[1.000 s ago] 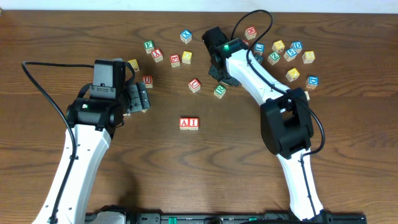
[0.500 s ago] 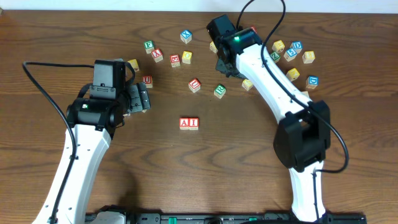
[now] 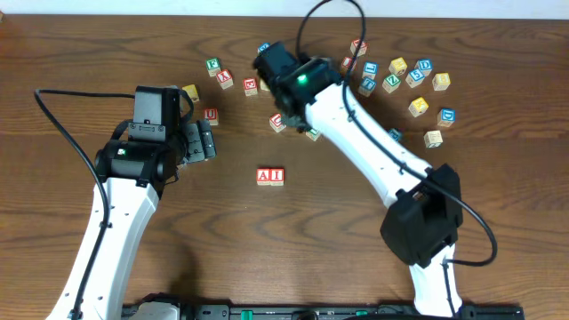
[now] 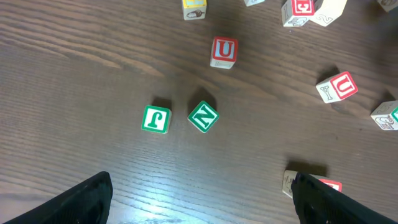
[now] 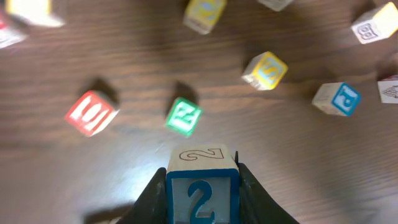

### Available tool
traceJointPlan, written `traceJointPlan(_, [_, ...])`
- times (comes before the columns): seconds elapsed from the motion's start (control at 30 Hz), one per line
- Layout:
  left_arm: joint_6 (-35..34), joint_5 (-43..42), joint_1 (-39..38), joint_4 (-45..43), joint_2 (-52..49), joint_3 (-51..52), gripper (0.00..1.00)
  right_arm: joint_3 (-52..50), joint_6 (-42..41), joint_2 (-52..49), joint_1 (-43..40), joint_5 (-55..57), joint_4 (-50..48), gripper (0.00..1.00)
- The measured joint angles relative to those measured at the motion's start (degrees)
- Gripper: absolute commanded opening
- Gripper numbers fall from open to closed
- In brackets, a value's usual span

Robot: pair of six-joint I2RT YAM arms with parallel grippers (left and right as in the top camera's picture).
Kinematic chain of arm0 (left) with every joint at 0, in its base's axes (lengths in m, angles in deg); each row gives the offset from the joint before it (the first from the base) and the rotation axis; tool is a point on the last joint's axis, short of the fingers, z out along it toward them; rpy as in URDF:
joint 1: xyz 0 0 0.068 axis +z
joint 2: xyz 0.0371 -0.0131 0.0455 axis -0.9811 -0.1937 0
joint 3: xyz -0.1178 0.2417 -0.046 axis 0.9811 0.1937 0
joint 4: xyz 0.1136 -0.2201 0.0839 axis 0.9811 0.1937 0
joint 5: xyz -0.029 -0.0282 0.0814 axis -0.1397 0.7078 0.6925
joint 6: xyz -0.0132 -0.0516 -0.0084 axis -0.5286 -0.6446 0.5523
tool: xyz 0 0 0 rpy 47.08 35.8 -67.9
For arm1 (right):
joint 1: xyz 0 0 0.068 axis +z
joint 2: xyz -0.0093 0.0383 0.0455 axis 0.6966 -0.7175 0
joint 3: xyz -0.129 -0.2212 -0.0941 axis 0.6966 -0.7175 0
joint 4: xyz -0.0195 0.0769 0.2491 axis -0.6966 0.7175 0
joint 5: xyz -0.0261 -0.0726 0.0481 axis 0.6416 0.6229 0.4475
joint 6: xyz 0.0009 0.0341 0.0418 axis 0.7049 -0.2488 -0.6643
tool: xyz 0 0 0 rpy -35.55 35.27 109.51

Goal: Spell out AI2
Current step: 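Lift the blue 2 block and carry it toward the AI blocks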

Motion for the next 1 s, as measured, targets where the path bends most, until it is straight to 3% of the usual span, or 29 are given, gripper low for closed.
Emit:
traceJointPlan(0.33, [0.00, 0.00, 0.00, 0.02, 0.00, 0.00, 0.90, -3.04, 2.67, 10.54, 1.31, -1.60, -2.27, 0.03])
traceJointPlan(0.53, [0.02, -0.07, 0.00, 0.11, 0.00, 0.00, 0.90, -19.93, 2.97, 21.42, 1.31, -2.56, -13.07, 0.11])
traceJointPlan(0.73, [0.02, -0.20, 0.00, -0.02, 0.00, 0.02, 0.90, -39.36, 3.15, 32.28, 1.31, -7.56, -26.43, 0.13])
traceJointPlan(1.0, [0.02, -0.24, 0.00, 0.07, 0.00, 0.02, 0.90, -44.94, 2.64, 34.10, 1.38, -9.33, -27.45, 0.16])
